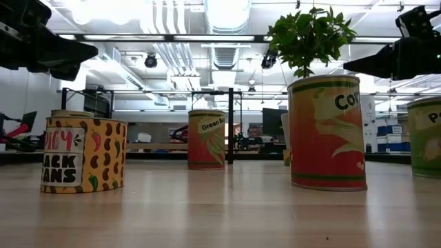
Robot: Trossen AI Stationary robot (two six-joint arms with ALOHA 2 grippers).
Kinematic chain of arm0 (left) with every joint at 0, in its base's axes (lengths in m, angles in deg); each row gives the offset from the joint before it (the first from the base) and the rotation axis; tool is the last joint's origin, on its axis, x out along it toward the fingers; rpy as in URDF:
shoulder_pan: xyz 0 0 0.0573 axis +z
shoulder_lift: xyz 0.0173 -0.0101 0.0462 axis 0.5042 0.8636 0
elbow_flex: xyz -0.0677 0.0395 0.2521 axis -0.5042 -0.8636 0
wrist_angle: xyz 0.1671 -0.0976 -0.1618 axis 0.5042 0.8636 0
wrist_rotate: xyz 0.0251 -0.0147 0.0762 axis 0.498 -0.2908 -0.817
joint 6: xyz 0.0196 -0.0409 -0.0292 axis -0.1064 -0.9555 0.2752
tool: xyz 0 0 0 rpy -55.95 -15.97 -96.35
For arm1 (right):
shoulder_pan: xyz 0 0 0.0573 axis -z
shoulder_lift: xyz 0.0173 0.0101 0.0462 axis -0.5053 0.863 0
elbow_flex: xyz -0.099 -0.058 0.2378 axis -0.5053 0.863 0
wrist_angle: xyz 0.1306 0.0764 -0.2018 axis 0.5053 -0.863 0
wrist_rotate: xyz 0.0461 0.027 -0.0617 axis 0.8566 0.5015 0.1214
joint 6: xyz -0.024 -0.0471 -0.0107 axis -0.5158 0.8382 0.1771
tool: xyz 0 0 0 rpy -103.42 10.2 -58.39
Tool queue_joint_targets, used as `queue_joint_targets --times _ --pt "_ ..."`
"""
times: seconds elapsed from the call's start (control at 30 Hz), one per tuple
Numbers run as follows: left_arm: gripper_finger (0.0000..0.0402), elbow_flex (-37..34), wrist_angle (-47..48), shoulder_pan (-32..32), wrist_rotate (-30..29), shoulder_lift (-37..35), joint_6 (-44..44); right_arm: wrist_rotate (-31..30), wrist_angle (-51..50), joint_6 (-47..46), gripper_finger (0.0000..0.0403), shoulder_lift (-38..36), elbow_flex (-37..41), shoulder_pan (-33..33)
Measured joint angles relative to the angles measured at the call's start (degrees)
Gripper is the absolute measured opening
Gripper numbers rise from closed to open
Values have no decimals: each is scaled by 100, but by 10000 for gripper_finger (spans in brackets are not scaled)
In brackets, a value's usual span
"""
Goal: Pick and place cans onto a shelf
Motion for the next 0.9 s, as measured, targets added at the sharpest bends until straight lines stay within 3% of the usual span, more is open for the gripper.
queue_joint_targets --times 0.63,0.77,0.9 --pt "0 0 -1 0 1 0 0 2 0 47 9 0 0 0" --pt "0 1 -1 0 1 0 12 0 17 1546 9 -1 -1 0" --pt "0 0 -47 0 0 2 616 1 19 2809 9 -2 -1 0"
